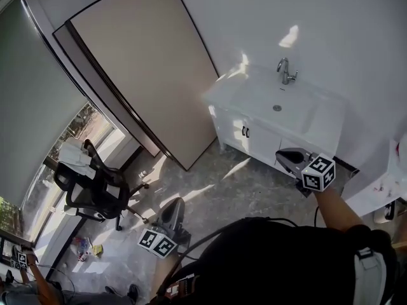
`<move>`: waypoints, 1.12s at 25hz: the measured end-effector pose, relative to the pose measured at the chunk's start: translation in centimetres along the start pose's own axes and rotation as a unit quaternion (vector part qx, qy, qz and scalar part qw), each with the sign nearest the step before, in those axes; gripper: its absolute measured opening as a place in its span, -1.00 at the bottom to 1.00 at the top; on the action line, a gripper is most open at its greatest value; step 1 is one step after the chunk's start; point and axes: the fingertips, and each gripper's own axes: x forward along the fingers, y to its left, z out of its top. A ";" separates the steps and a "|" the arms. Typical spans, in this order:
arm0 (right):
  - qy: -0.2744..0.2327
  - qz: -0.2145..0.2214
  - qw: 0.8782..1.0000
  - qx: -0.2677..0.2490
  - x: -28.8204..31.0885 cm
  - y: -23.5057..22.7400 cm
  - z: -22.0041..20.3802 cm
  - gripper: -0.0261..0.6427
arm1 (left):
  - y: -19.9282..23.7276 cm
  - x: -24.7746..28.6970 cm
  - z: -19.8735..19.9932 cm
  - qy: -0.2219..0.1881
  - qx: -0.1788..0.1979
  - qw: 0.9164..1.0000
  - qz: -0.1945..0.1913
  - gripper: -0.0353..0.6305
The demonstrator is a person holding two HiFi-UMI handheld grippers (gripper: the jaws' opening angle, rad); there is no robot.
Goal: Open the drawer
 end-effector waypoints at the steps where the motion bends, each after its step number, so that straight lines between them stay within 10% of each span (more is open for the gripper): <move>1: 0.001 -0.005 1.000 -0.001 0.6 -0.1 0.1 -0.92 | 0.8 0.5 0.1 0.000 0.000 1.000 -0.006 -0.89; 28: -0.009 -0.065 0.998 -0.001 28.2 -1.0 7.8 -0.92 | 31.1 6.4 10.5 0.008 0.003 0.998 -0.059 -0.89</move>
